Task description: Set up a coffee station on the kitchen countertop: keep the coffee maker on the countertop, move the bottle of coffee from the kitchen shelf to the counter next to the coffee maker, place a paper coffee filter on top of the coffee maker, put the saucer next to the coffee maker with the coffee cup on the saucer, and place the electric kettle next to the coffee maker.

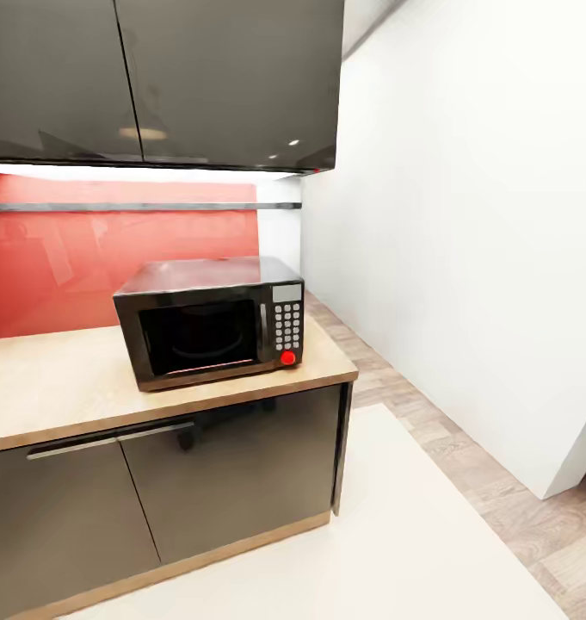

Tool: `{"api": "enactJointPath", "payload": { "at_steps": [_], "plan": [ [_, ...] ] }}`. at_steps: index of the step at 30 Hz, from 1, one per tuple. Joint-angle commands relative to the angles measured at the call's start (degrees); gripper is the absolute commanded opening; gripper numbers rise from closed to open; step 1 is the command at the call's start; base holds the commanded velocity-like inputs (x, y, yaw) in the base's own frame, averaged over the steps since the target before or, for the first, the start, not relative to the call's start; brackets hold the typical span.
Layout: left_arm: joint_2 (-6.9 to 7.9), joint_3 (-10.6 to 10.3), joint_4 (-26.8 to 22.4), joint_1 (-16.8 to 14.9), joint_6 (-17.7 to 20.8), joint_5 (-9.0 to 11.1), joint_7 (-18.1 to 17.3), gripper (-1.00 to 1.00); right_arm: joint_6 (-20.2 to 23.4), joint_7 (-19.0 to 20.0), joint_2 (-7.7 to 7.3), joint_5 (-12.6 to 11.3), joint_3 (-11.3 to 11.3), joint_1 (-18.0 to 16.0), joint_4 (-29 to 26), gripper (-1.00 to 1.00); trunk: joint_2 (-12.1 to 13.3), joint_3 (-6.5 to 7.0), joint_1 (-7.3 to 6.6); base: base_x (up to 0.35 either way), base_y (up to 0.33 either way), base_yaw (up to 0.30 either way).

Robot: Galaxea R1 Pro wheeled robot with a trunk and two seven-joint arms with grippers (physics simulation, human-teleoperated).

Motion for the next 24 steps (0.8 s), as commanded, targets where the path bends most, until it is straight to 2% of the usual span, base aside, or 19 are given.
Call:
{"api": "enactJointPath", "payload": {
  "at_steps": [1,5,11,18,24],
  "plan": [
    [0.00,0.0,0.0,0.0,0.0,0.0,0.0,1.00,0.0,0.0,0.00,0.0,0.0,0.0,0.0,1.00,0.0,-0.03,0.00,0.000,0.000,0.000],
    [-0.09,0.1,-0.1,0.0,0.1,-0.2,0.1,1.00,-0.1,-0.1,0.00,0.0,0.0,0.2,-0.3,1.00,0.0,-0.03,0.00,0.000,0.000,0.000],
    [0.14,0.1,-0.5,0.0,-0.2,0.1,0.1,1.00,-0.3,-0.2,1.56,-0.1,-0.2,0.0,-2.0,1.00,0.0,-0.03,0.00,0.000,0.000,0.000],
    [0.10,0.1,-0.6,0.0,-0.3,0.2,0.1,1.00,-0.3,-0.2,1.34,-0.1,-0.3,-0.1,-4.3,1.00,0.0,-0.05,0.00,0.000,0.000,0.007],
    [0.21,0.1,-0.7,-0.1,-0.3,0.1,0.1,1.00,-0.4,-0.3,1.27,-0.1,-0.3,-0.1,-5.8,1.00,0.0,-0.31,0.00,0.000,0.000,0.153]
  ]
}}
